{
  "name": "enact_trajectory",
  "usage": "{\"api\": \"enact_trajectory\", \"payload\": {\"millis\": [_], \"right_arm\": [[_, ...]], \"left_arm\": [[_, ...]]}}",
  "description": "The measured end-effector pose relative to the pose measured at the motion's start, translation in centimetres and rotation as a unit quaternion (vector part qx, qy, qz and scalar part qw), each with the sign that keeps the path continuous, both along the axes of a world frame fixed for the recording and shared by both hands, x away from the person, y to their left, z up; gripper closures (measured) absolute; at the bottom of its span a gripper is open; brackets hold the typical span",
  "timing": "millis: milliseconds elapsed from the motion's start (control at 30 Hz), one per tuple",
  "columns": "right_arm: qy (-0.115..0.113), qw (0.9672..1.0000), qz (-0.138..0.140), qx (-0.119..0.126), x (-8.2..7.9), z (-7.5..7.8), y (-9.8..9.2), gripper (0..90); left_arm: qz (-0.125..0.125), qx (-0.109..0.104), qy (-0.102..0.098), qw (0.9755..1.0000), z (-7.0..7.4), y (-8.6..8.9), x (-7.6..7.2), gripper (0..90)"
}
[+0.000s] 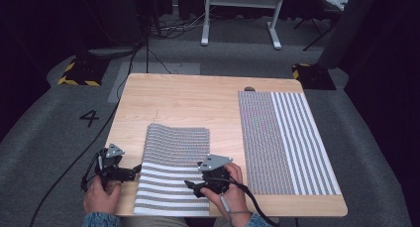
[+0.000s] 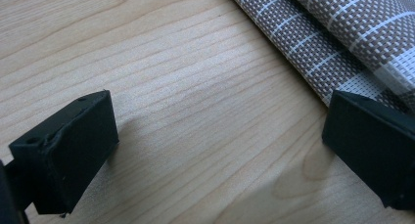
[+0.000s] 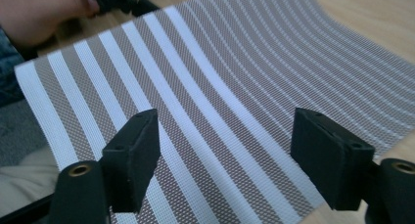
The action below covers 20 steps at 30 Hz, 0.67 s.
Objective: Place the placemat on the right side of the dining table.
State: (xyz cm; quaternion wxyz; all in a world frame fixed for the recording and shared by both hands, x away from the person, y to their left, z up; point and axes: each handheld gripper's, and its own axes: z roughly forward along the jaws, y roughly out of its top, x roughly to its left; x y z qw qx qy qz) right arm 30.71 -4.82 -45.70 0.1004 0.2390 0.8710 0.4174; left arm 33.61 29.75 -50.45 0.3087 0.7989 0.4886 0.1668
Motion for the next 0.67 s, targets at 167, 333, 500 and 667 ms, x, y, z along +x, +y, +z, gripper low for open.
{"api": "enact_trajectory", "payload": {"millis": [167, 333, 500, 667], "right_arm": [[-0.005, 1.0, -0.002, 0.003, -0.4, -2.5, 1.5, 19.8], [-0.013, 0.9997, 0.009, -0.017, -0.4, -4.1, 2.1, 17.8], [-0.005, 0.9996, 0.014, -0.022, -0.4, -4.8, 2.3, 15.1], [-0.009, 0.9996, 0.019, -0.022, -0.3, -4.8, 2.3, 15.2]], "left_arm": [[0.0, 0.0, 0.0, 1.0, 0.0, 0.0, 0.0, 0.1], [-0.002, 0.003, 0.001, 1.0, 0.0, 0.0, 0.0, 0.1], [0.001, 0.0, 0.0, 1.0, 0.0, 0.0, 0.0, 0.1], [0.001, 0.001, 0.0, 1.0, 0.0, 0.0, 0.0, 0.1]]}}
